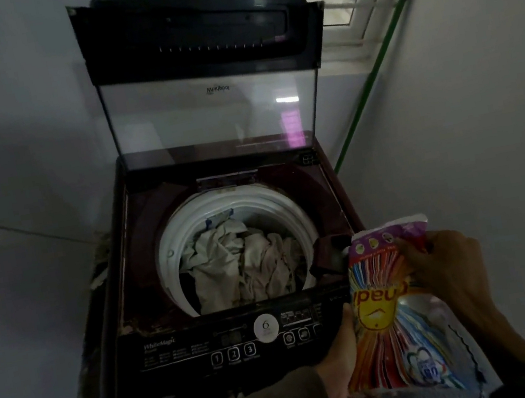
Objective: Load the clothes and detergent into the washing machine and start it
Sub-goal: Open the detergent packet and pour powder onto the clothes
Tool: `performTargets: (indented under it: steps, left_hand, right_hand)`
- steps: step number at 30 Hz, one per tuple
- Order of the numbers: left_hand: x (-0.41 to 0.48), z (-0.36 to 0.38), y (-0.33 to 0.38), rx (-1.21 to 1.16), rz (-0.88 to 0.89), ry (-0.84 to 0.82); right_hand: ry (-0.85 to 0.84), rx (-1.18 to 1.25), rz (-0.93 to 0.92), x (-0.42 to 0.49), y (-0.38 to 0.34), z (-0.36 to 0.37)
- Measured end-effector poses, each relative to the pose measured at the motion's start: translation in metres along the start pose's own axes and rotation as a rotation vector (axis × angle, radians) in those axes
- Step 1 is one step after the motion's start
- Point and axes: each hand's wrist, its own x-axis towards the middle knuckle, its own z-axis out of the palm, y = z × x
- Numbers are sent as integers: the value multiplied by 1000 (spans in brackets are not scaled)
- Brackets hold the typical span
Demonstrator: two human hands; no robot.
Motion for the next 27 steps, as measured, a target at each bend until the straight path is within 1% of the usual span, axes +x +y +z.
performTargets:
  steps: [2,5,8,12,17,20,22,24,25,27]
  left_hand:
    - [7,4,1,-39,90,26]
    - [2,14,6,-57,127,42]
    - [4,18,1,-57,222,103]
    - [3,28,-1,-46,289,137]
    - [4,35,0,-20,372,234]
    - [0,41,3,-58,459,293]
    - [-3,41,3,-123,539,333]
    - [-5,36,1,-106,600,398]
    - [-8,32,0,-79,644,456]
    - [-18,24,-5,-23,748,613]
  right_hand:
    - [7,35,-21,-3,4,-3]
    - [-1,126,-61,-5,11,-8]
    - [-35,180,-87,-7,20,-10]
    - [-45,272,-122,-9,26,-16]
    - [-43,382,-166,-15,29,-26]
    - [-85,491,-176,-21,28,-31]
    - [-89,558,-196,-25,28,-32]
    - [-87,608,-212,-26,28,-30]
    - [-100,625,-223,-27,26,-29]
    - [-160,741,-206,-29,18,-27]
